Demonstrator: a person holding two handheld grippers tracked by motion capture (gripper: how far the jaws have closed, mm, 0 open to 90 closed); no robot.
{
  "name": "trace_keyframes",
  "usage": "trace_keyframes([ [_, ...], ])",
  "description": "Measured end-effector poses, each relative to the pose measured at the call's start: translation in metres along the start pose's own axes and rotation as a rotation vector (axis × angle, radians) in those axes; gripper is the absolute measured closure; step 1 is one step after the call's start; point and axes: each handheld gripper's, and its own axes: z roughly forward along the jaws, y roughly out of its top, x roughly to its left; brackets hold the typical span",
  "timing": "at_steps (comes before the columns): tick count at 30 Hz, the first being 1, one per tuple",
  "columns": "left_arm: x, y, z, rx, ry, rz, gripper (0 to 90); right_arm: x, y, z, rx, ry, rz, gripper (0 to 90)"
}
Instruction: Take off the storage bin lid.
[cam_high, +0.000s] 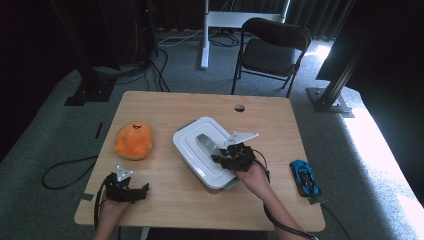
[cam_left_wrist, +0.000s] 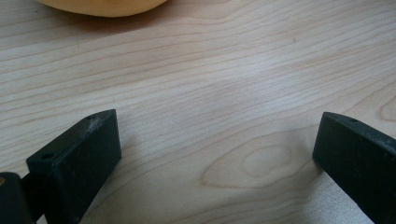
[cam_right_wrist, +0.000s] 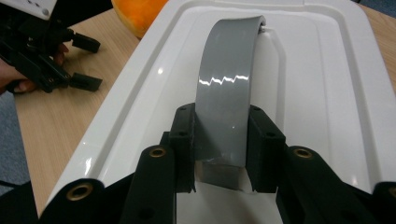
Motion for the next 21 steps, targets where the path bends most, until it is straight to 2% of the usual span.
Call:
trace_keyframes([
  [4,0.0,0.0,0.0,0.0,0.0,0.0,1.4,-0.002,0.0,-0.002,-0.007,0.018,0.013,67.5],
  [10,0.0,0.0,0.0,0.001,0.0,0.0,1.4,-0.003,0.002,-0.01,-0.014,0.014,0.01,67.6],
  [15,0.0,0.0,0.0,0.001,0.0,0.0,1.4,-0.008,0.005,-0.025,-0.055,-0.001,0.022,67.7],
  [21,0.0,0.0,0.0,0.001,0.0,-0.001,1.4,-0.015,0.01,-0.034,-0.066,-0.02,0.022,67.7],
])
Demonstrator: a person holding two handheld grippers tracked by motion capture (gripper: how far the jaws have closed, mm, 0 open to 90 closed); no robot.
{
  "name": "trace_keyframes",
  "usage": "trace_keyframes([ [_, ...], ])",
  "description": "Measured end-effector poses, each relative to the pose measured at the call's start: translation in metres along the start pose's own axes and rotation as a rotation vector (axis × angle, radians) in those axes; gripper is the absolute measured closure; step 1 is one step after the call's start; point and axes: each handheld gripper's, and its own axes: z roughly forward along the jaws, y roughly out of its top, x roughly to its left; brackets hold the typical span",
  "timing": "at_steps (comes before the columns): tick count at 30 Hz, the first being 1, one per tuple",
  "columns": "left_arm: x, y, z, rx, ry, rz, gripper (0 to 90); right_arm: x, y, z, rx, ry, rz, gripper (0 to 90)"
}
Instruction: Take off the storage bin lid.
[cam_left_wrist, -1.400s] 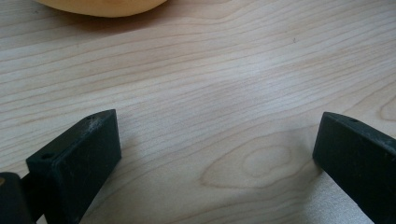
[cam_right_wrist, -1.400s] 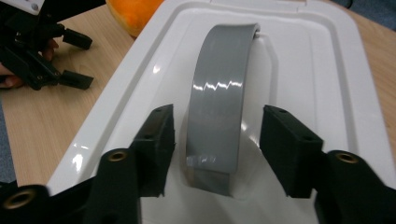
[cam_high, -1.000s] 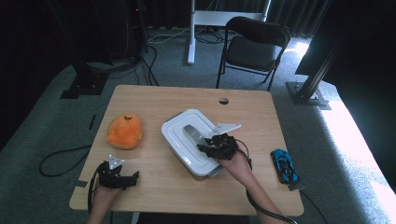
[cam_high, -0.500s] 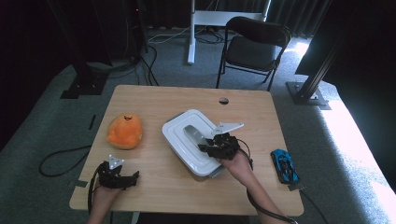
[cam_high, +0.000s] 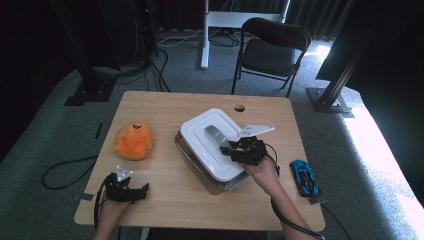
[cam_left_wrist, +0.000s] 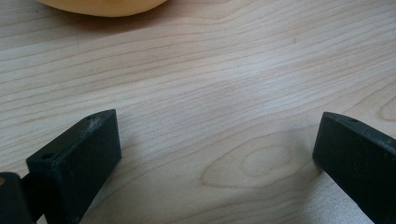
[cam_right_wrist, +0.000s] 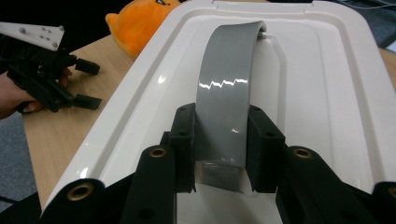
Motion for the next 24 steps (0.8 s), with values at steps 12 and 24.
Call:
trace_keyframes([
  [12,0.0,0.0,0.0,-0.002,0.001,0.001,1.4,-0.021,0.013,-0.008,-0.025,-0.03,0.022,67.6],
  [24,0.0,0.0,0.0,-0.001,0.0,0.0,1.4,-0.048,0.02,-0.01,-0.028,-0.083,0.055,67.6],
])
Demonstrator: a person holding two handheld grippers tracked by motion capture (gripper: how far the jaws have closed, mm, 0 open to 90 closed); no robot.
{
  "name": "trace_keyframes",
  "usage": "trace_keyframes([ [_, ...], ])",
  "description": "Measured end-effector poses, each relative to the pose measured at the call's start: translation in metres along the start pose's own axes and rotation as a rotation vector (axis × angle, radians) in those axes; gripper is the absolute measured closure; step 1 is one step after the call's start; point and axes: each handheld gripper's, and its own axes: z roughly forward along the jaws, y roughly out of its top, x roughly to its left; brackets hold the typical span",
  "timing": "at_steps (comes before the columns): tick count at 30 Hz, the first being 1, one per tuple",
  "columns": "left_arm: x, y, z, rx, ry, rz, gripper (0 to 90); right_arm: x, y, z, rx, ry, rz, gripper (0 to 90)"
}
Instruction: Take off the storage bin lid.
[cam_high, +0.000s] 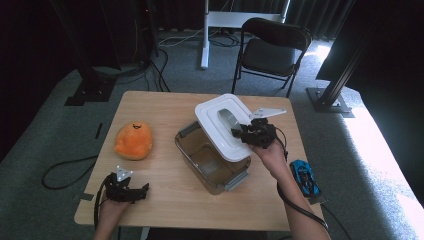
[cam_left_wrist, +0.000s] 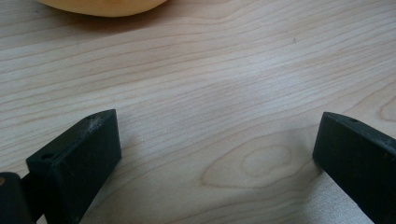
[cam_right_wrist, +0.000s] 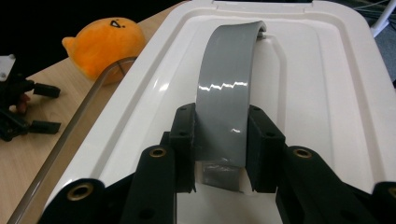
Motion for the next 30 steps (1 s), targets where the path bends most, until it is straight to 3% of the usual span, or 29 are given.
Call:
trace_keyframes([
  [15,0.0,0.0,0.0,0.002,-0.001,0.0,1.4,-0.029,0.007,0.002,-0.011,-0.054,0.041,67.6],
  [20,0.0,0.0,0.0,0.002,-0.001,0.0,1.4,-0.045,0.005,-0.001,-0.022,-0.078,0.073,67.6],
  [30,0.0,0.0,0.0,0.002,-0.001,0.0,1.4,-0.071,-0.004,0.006,0.013,-0.119,0.119,67.7],
])
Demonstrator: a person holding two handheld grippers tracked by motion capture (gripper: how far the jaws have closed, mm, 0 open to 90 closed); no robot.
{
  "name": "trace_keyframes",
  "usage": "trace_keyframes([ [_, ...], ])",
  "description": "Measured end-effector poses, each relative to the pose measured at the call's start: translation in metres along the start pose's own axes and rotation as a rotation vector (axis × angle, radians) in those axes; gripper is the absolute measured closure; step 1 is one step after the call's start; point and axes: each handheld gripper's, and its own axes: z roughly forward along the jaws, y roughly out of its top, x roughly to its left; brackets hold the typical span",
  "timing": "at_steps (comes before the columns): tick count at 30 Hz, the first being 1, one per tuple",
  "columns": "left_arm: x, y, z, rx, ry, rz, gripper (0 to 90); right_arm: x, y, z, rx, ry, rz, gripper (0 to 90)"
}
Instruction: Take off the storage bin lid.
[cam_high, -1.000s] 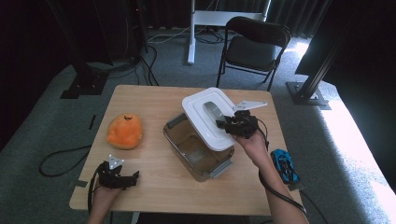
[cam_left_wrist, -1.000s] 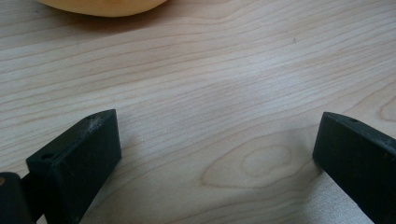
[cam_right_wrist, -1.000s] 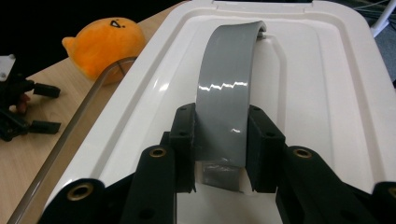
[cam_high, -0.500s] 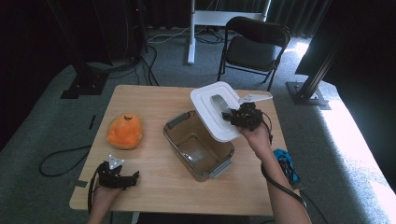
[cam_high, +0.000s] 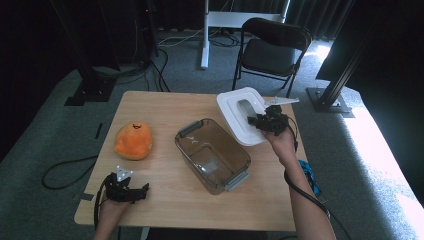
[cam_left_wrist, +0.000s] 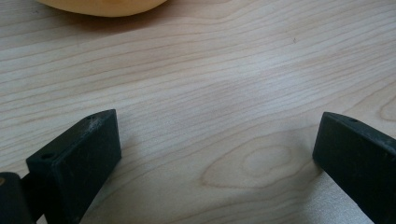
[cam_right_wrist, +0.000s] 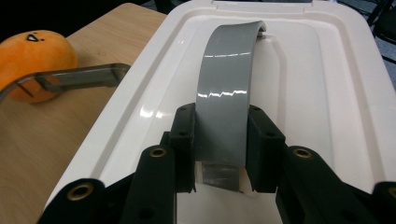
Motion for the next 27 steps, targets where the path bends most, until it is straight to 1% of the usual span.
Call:
trace_keyframes([
  [1,0.0,0.0,0.0,0.0,0.0,0.0,1.4,-0.002,-0.001,0.001,0.004,-0.004,0.004,67.6],
  [3,0.0,0.0,0.0,0.0,0.0,0.0,1.4,-0.002,-0.001,0.001,0.004,-0.004,0.004,67.6],
  [4,0.0,0.0,0.0,0.0,0.0,0.0,1.4,-0.005,-0.003,0.003,0.006,-0.008,0.009,67.6],
  [5,0.0,0.0,0.0,0.0,0.0,0.0,1.4,-0.013,-0.008,0.007,0.018,-0.016,0.024,67.6],
  [9,0.0,0.0,0.0,0.0,0.0,0.0,1.4,-0.026,-0.018,0.015,0.038,-0.033,0.057,67.6],
  [12,0.0,0.0,0.0,0.0,0.0,0.0,1.4,-0.033,-0.026,0.023,0.062,-0.054,0.072,67.6],
  [14,0.0,0.0,0.0,0.0,0.0,0.0,1.4,-0.036,-0.032,0.028,0.07,-0.054,0.087,67.6],
  [15,0.0,0.0,0.0,0.0,0.0,0.0,1.4,-0.038,-0.034,0.03,0.072,-0.055,0.096,67.6],
  [19,0.0,0.0,0.0,-0.001,0.0,0.0,1.4,-0.04,-0.045,0.037,0.068,-0.066,0.104,67.6],
  [21,0.0,0.0,0.0,0.0,0.0,0.0,1.4,-0.041,-0.051,0.044,0.077,-0.07,0.111,67.6],
  [27,0.0,0.0,0.0,0.0,0.0,0.0,1.4,-0.044,-0.058,0.053,0.088,-0.07,0.125,67.6],
])
